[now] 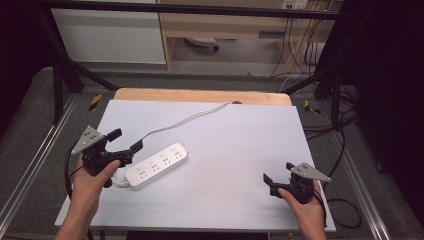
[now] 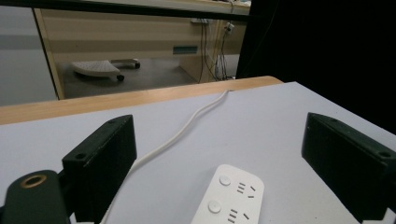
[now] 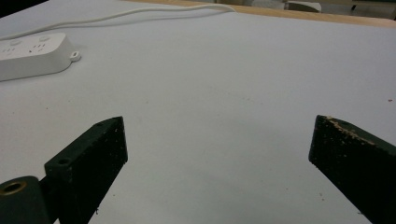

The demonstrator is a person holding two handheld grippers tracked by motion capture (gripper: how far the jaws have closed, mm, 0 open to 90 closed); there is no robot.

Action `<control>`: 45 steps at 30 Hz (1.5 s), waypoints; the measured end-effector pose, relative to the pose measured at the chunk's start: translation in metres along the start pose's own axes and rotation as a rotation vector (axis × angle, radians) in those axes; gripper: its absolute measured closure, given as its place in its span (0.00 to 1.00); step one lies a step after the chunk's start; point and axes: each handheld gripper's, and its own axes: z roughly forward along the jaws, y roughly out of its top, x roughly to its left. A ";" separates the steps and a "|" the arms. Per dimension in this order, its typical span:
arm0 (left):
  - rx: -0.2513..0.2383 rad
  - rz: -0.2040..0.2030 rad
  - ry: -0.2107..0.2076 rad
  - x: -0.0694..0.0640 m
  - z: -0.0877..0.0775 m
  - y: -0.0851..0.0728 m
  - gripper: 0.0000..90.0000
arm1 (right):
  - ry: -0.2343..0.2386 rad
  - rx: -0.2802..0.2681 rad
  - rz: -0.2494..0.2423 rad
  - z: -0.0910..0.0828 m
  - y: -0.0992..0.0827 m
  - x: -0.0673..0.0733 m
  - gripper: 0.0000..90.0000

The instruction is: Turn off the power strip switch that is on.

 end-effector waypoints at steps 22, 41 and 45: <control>0.054 0.016 -0.004 -0.003 0.013 -0.021 0.31 | 0.003 0.029 0.004 0.002 0.000 0.000 0.07; 0.134 0.056 -0.008 -0.008 0.032 -0.039 0.79 | 0.017 0.077 0.015 0.004 -0.001 -0.002 0.08; 0.156 0.057 -0.014 -0.008 0.037 -0.045 0.87 | 0.015 0.083 0.010 0.005 -0.001 -0.002 0.08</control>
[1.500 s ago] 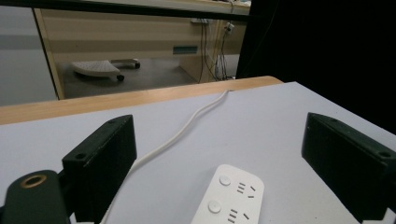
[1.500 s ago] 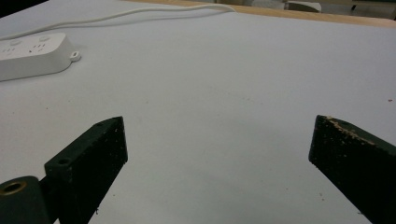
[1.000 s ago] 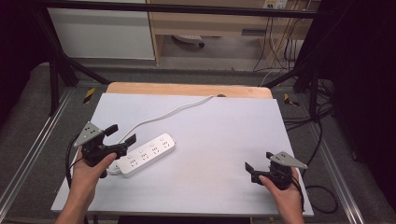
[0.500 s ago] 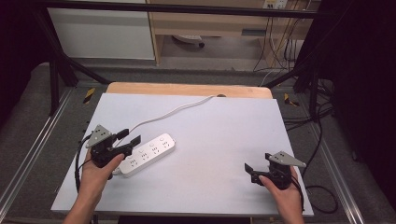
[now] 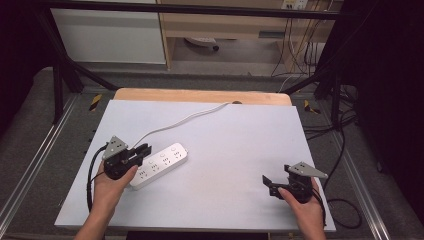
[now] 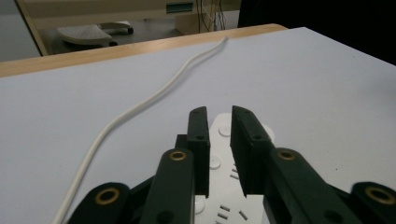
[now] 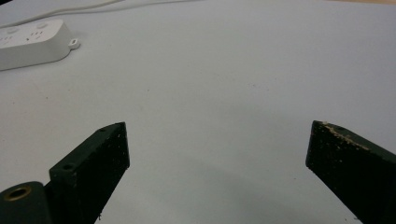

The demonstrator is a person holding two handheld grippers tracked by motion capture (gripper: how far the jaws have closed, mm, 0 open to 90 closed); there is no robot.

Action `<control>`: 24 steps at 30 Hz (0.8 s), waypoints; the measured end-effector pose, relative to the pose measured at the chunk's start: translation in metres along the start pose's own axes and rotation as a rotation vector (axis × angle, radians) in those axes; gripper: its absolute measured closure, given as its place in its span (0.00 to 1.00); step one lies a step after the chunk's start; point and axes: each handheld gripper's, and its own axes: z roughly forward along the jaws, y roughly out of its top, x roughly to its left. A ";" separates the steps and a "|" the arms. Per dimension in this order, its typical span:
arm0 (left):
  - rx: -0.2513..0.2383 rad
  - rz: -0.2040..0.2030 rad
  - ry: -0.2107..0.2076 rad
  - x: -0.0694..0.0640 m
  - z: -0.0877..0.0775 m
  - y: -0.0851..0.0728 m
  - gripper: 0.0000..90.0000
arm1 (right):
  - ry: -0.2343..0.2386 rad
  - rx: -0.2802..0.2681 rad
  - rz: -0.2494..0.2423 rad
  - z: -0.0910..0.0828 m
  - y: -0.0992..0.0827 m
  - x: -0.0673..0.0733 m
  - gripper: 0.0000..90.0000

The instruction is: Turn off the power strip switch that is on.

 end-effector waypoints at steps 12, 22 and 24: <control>0.012 -0.019 -0.007 0.006 0.005 -0.009 1.00 | 0.000 0.015 -0.011 0.001 0.000 0.002 0.08; 0.058 -0.035 -0.020 0.013 0.010 -0.016 1.00 | 0.001 0.028 -0.012 0.003 0.000 0.002 0.07; 0.070 -0.030 -0.025 0.012 0.011 -0.016 1.00 | 0.003 0.030 -0.010 0.003 0.000 0.002 0.07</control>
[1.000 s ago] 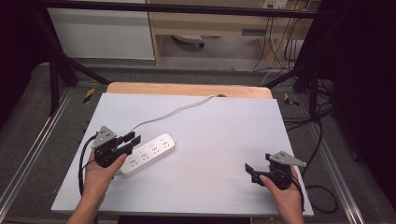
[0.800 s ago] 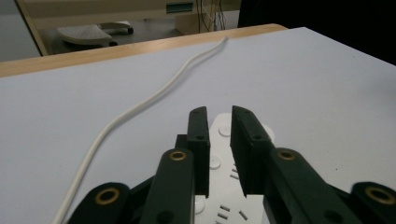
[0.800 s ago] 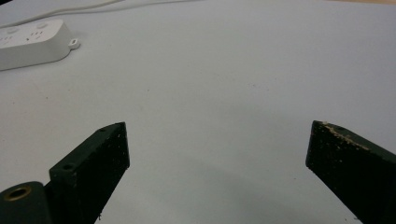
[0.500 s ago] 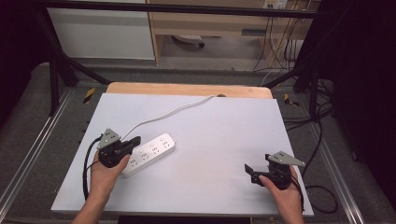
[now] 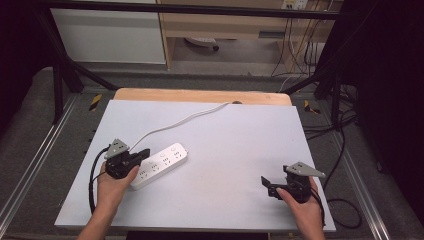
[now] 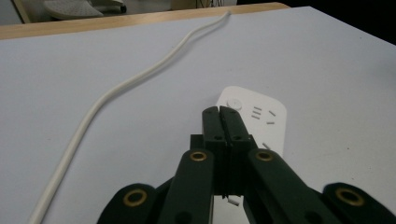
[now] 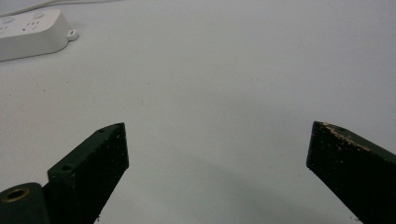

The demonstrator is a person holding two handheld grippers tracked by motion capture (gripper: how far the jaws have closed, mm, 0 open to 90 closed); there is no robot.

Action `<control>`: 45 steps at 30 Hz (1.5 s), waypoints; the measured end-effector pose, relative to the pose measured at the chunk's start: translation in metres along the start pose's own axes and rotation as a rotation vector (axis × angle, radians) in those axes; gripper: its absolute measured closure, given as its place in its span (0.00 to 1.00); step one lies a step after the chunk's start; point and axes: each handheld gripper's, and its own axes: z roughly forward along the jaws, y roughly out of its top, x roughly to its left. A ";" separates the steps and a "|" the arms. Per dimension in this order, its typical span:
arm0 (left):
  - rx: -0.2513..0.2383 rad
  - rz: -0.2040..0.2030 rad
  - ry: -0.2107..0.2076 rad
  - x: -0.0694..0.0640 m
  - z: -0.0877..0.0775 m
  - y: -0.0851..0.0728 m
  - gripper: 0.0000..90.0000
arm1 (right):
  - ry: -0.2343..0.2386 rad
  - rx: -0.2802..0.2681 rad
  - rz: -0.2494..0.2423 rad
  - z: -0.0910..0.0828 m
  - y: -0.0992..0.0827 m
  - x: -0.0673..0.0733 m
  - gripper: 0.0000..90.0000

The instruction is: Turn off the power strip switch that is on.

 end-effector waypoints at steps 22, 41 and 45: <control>0.118 0.010 -0.003 0.005 0.011 -0.010 1.00 | 0.003 0.016 0.008 0.000 -0.001 0.000 0.07; 0.157 0.040 0.019 0.003 0.018 -0.011 1.00 | 0.001 0.019 0.009 0.000 -0.001 0.000 0.07; 0.166 0.031 0.021 0.003 0.018 -0.010 1.00 | 0.002 0.023 0.009 0.001 -0.001 0.000 0.07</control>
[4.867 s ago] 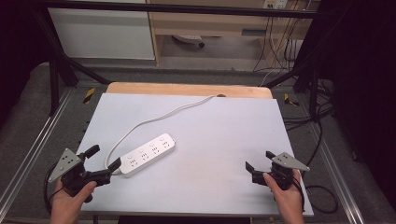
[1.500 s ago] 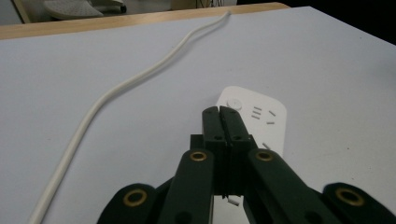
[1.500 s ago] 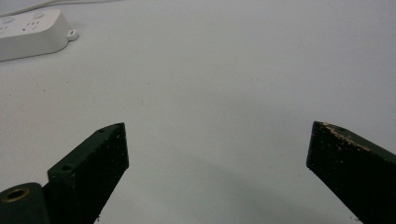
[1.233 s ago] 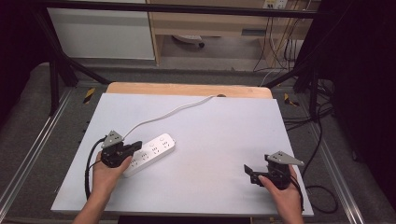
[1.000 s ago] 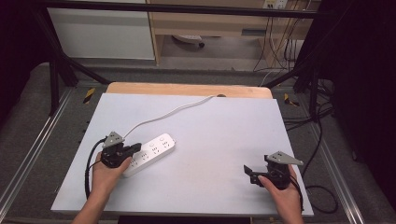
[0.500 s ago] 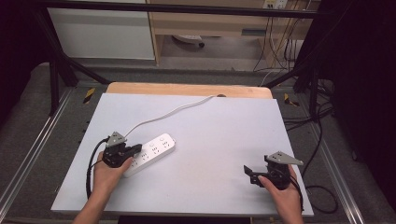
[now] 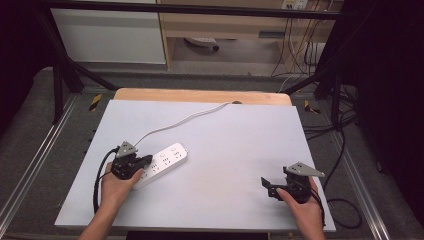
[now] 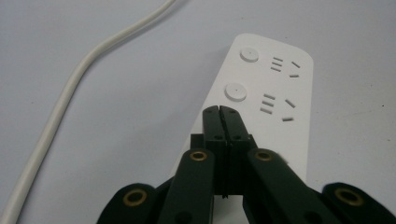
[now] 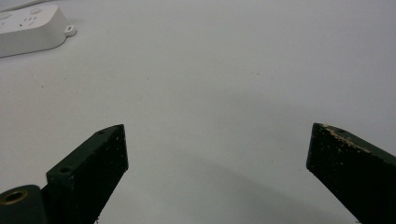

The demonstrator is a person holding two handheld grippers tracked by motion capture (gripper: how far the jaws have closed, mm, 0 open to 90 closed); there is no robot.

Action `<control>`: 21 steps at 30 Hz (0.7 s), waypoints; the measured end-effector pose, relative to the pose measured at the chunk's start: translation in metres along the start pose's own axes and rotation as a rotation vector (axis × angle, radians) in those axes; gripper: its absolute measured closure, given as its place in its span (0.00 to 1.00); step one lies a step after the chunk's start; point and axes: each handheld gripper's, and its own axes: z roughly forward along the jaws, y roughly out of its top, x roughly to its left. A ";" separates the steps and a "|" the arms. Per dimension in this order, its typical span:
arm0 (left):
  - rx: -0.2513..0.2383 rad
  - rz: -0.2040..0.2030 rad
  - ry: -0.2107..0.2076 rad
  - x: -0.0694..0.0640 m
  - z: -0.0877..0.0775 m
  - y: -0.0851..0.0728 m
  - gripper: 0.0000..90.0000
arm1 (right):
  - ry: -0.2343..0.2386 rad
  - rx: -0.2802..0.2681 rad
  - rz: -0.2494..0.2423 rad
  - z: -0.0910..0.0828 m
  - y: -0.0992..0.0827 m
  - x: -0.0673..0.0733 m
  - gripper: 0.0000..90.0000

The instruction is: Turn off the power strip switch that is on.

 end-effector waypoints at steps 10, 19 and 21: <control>0.008 -0.010 0.004 -0.001 0.002 0.000 1.00 | -0.001 0.008 -0.006 0.001 -0.001 0.000 0.07; 0.001 0.009 0.018 -0.001 0.003 0.000 1.00 | -0.004 0.011 -0.008 0.001 -0.001 0.001 0.07; 0.002 0.002 0.012 0.000 0.002 0.000 1.00 | -0.004 0.010 -0.005 0.000 -0.001 0.000 0.07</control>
